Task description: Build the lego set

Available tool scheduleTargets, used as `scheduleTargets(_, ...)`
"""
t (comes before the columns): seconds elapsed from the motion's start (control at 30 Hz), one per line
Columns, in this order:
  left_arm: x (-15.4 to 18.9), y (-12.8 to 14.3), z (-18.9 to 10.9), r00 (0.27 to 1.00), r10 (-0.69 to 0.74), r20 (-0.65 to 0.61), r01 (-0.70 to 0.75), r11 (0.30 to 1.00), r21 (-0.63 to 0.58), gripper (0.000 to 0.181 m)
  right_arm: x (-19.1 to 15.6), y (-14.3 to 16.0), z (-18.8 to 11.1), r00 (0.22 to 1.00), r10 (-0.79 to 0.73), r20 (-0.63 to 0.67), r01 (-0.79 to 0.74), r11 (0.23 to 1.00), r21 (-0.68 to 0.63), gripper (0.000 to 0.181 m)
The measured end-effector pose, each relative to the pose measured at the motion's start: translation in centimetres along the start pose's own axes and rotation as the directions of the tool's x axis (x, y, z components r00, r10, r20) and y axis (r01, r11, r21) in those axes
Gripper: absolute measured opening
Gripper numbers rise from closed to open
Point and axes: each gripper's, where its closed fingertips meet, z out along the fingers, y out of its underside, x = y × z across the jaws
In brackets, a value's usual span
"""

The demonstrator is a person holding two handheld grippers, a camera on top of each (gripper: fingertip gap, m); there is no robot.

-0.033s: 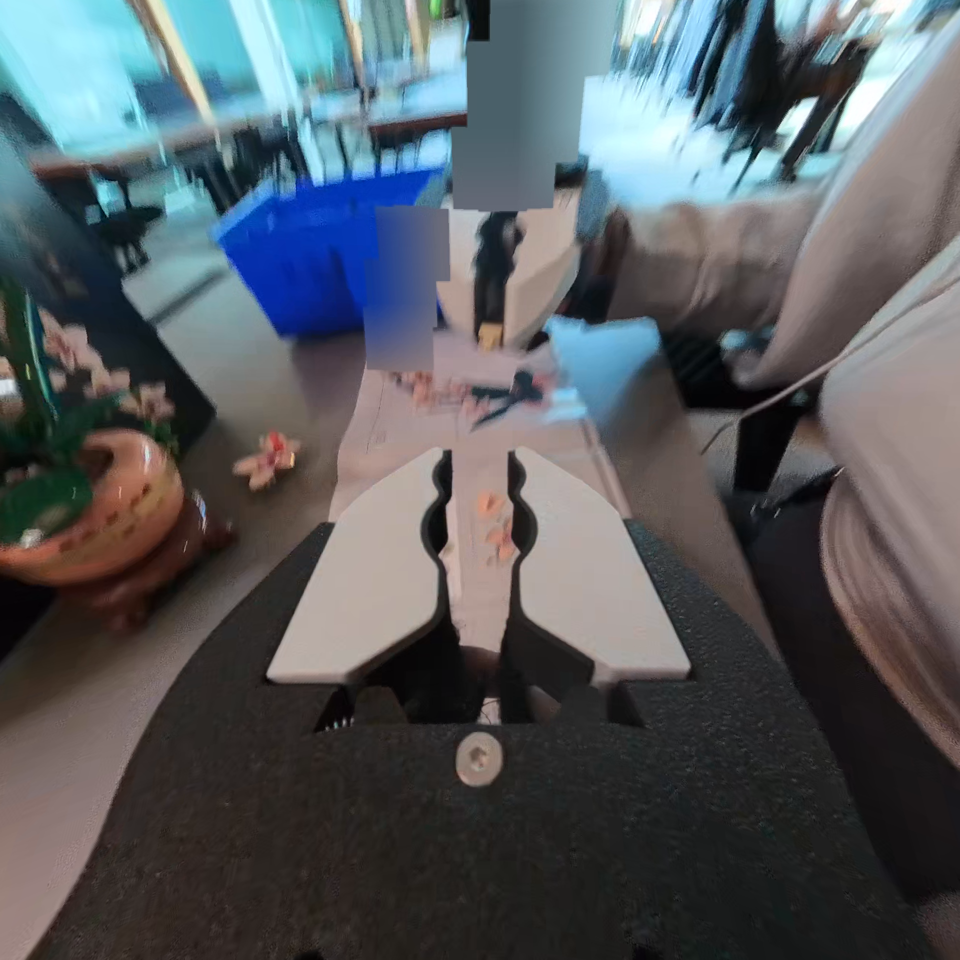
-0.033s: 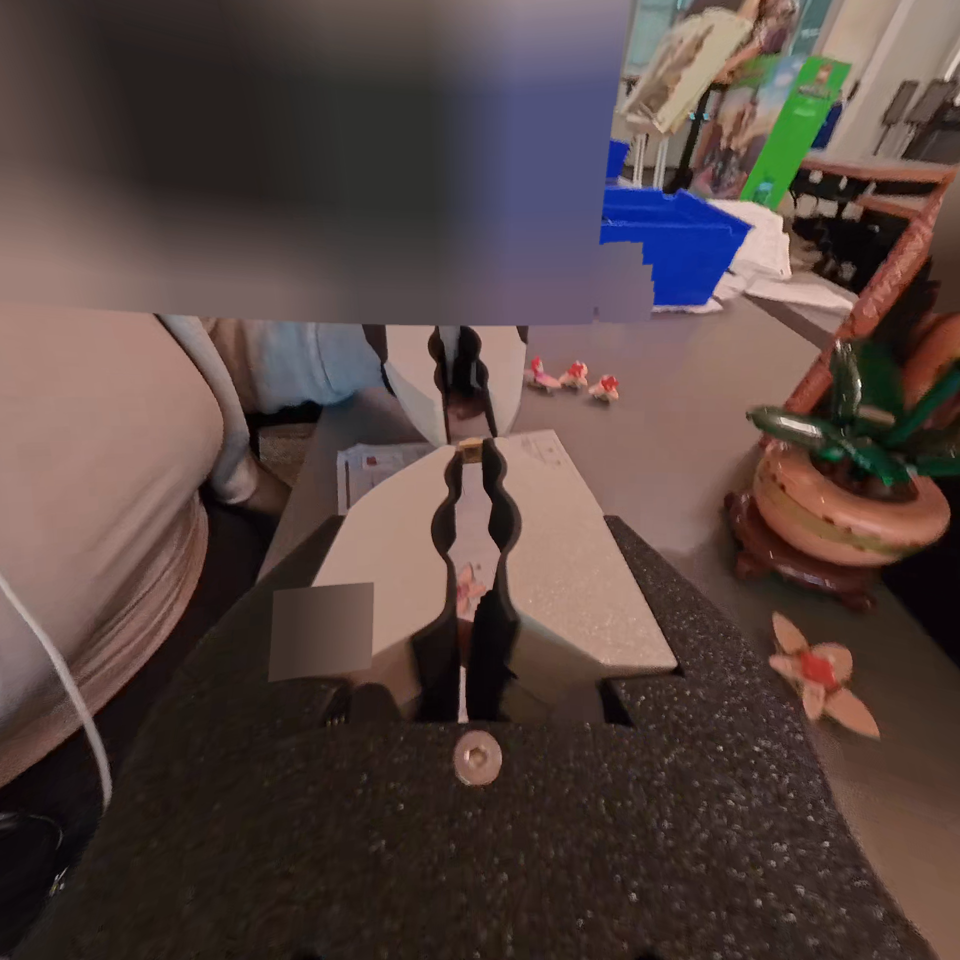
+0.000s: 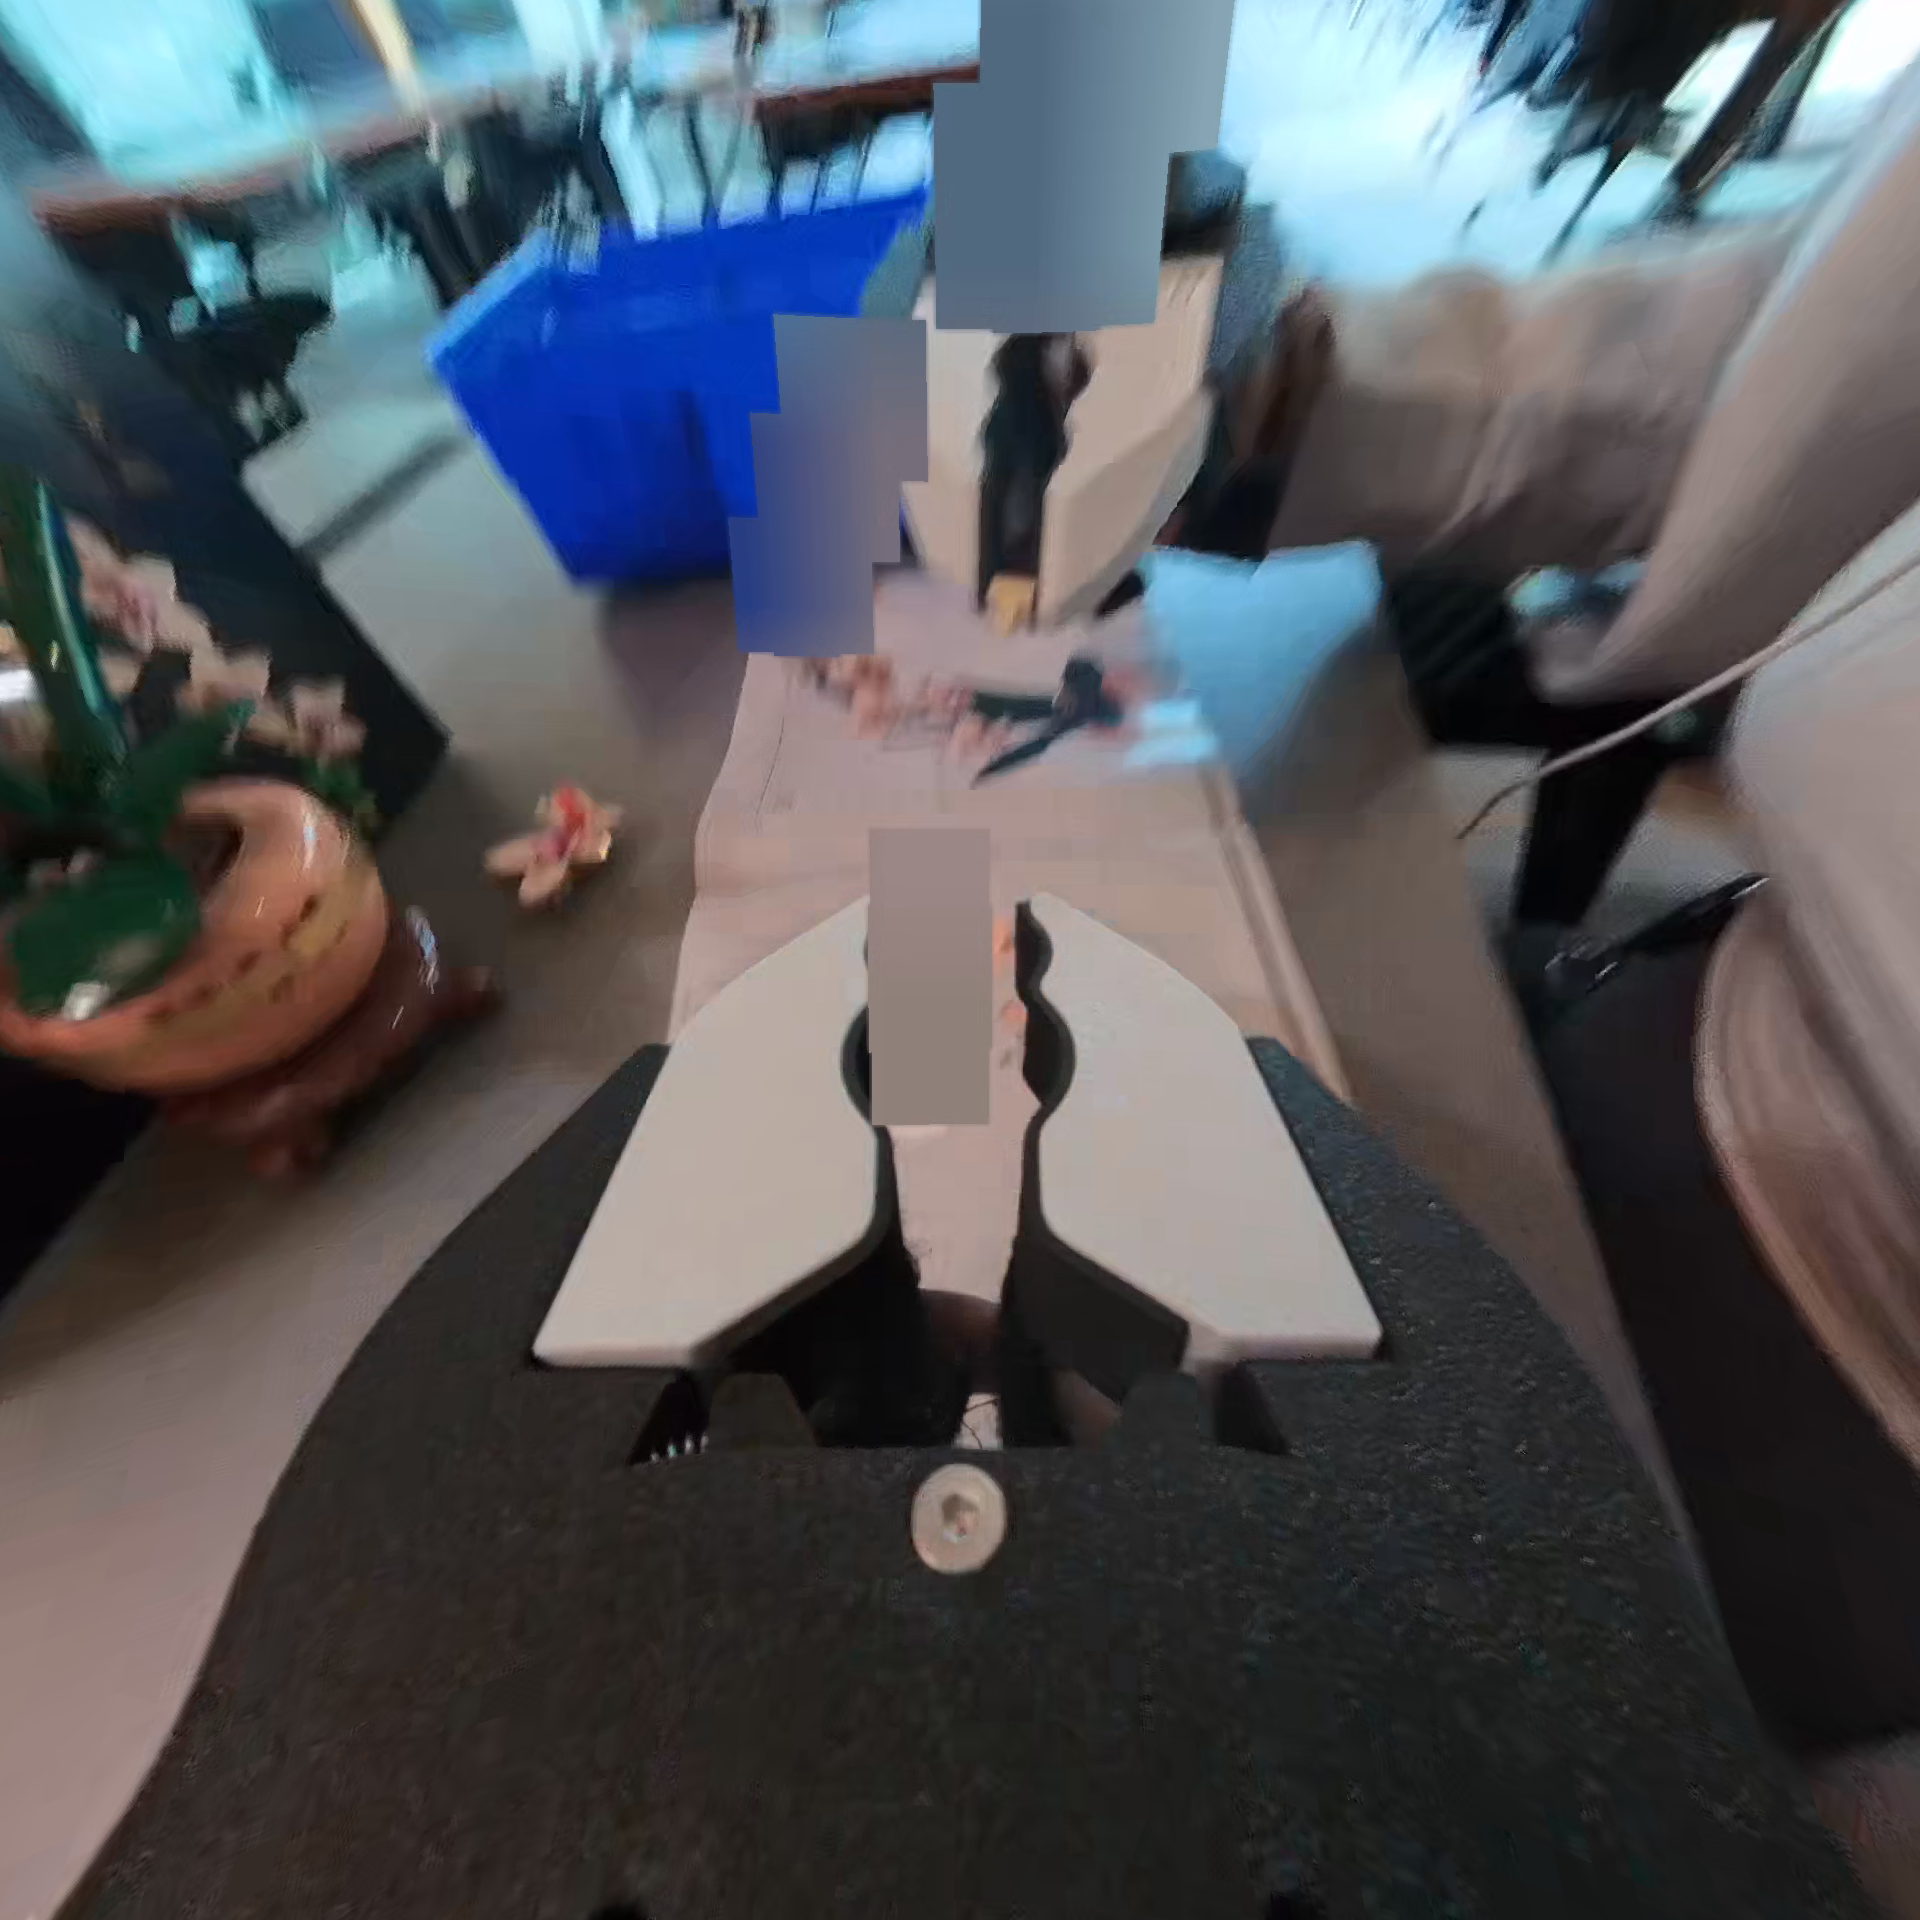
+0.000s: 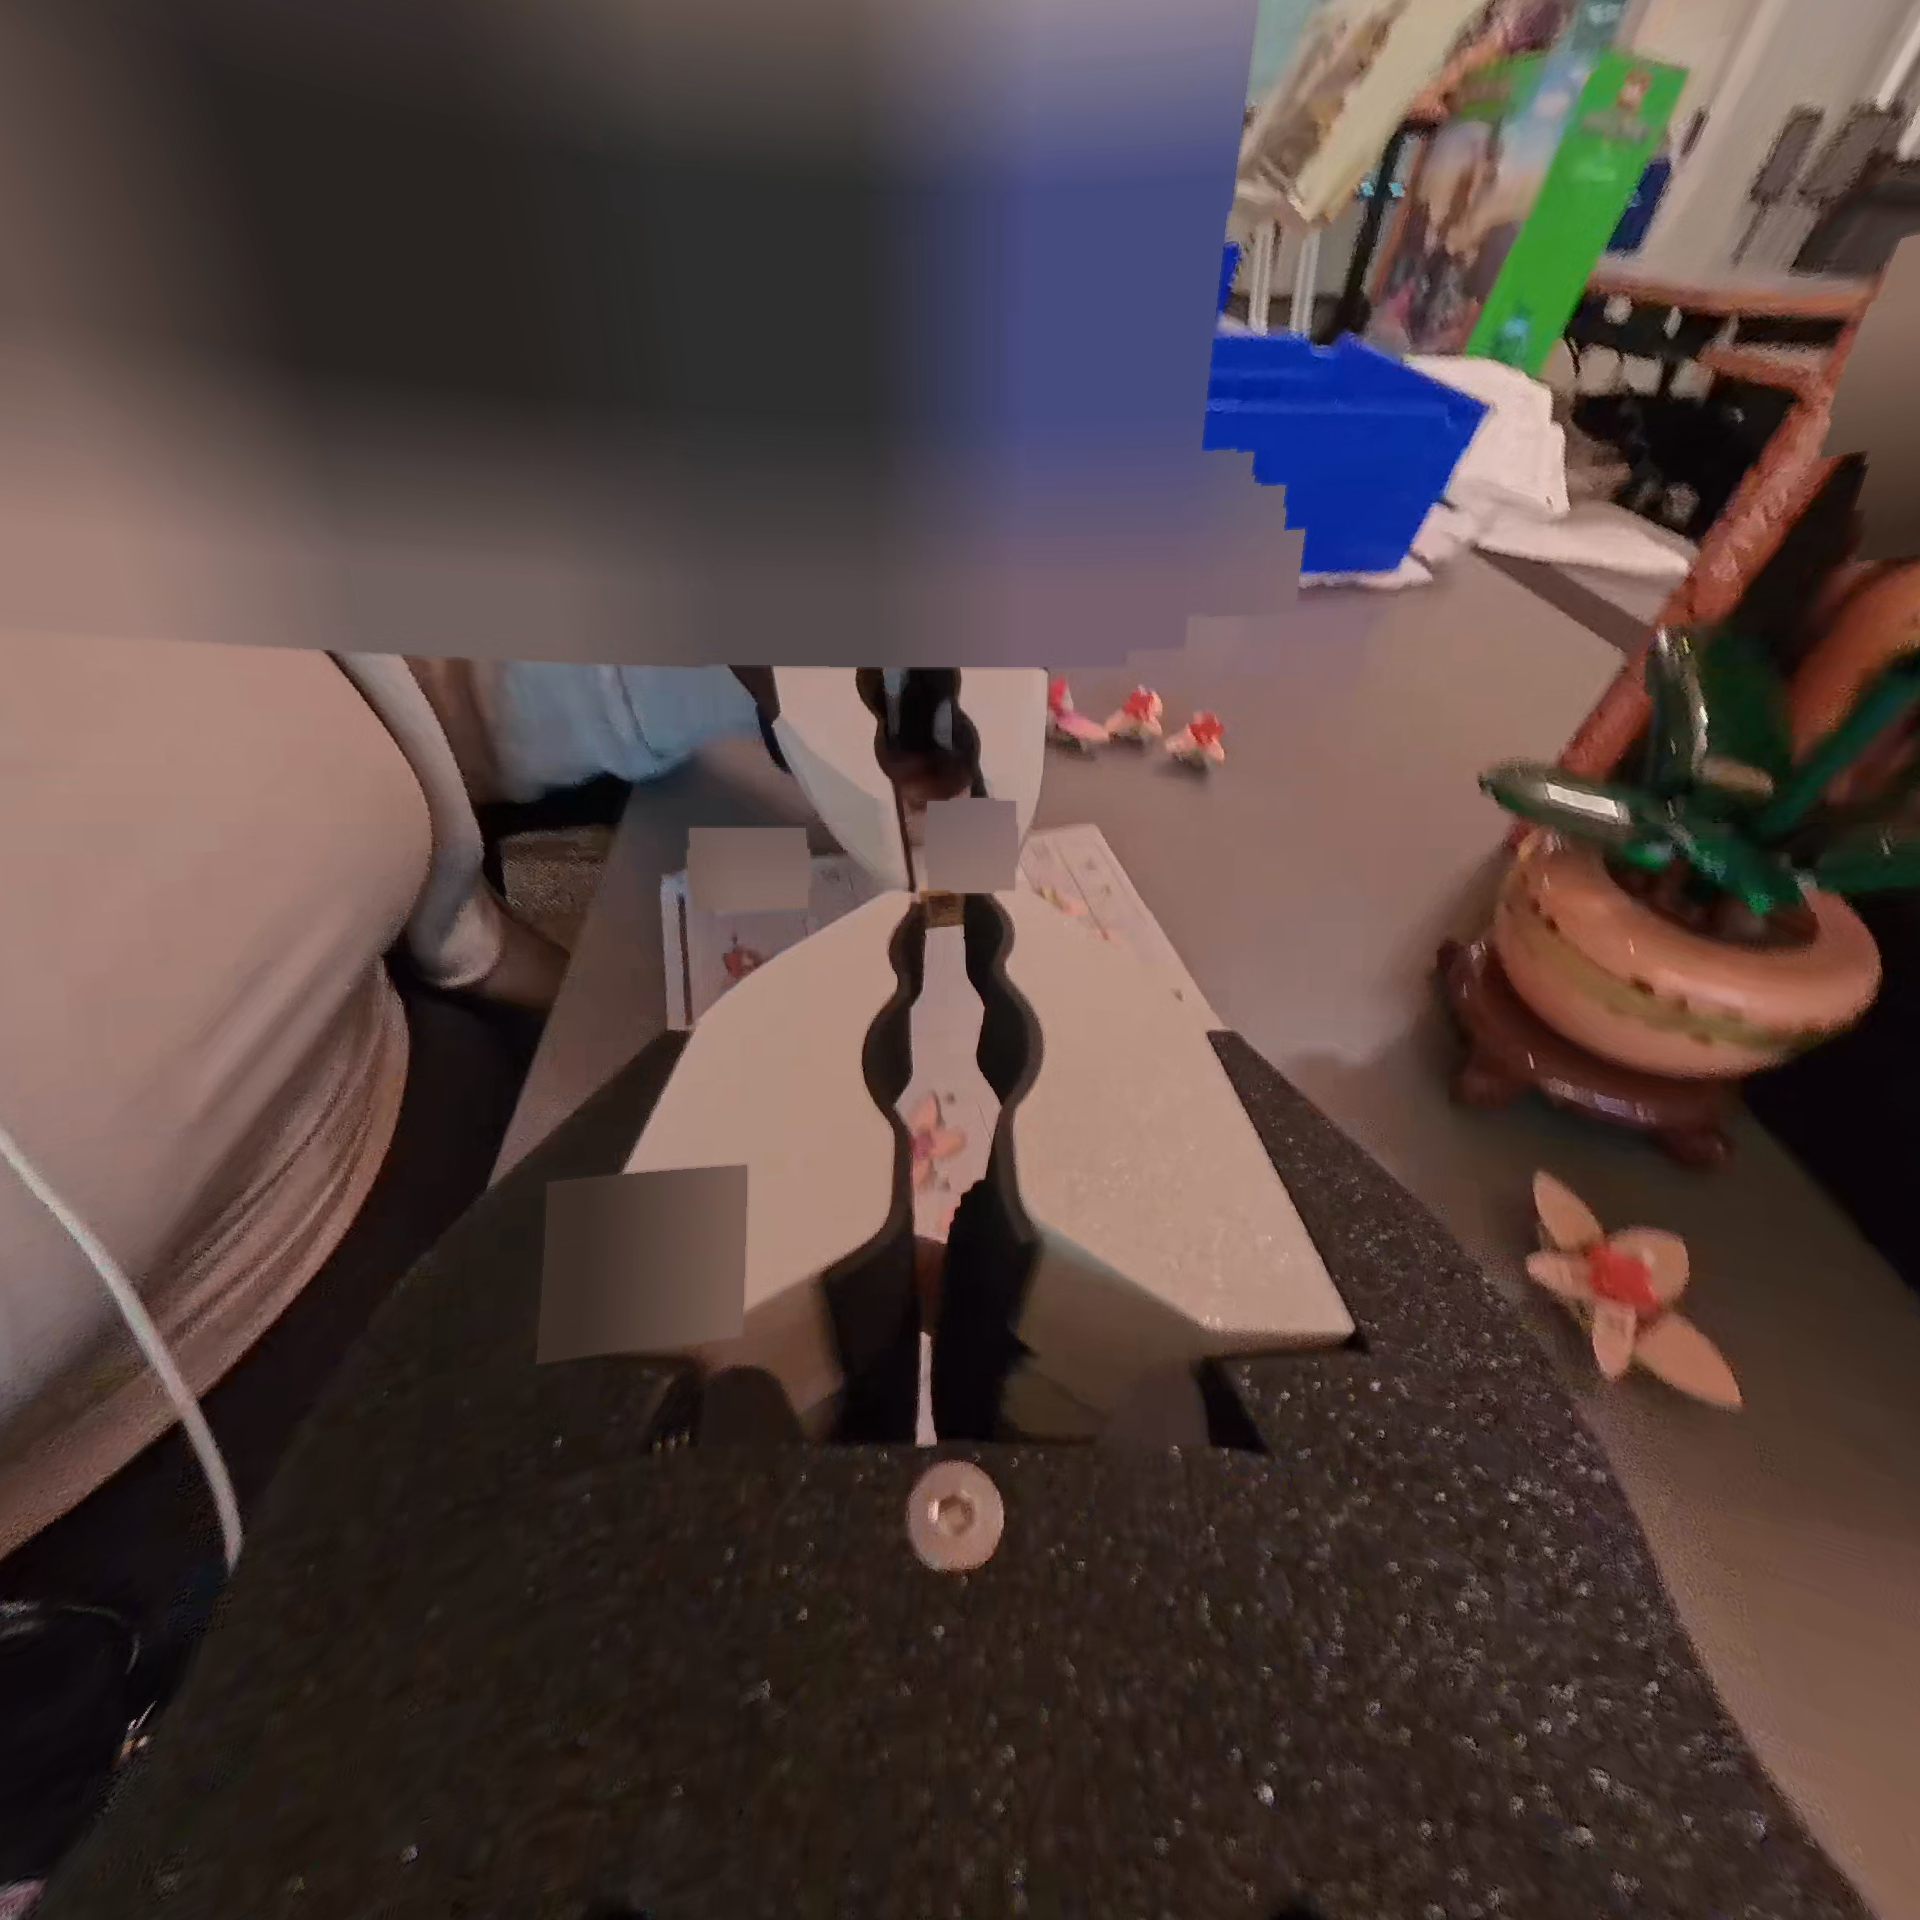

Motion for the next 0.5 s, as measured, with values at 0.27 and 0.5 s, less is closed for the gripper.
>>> scheduleTargets(0.27, -0.2, 3.3, 2.3, 1.000, 0.017, 0.023, -0.012, 0.978, -0.207, 0.015, 0.8, 3.6, -1.5, 0.991, 0.122, -0.059, -0.127, 0.988, -0.092, 0.007)
scheduleTargets(0.5, 0.0, 4.9, 5.0, 0.989, 0.128, -0.077, -0.147, 0.932, -0.332, 0.014, -0.1, 5.1, -1.2, 0.903, 0.420, -0.093, -0.428, 0.899, -0.098, 0.007)
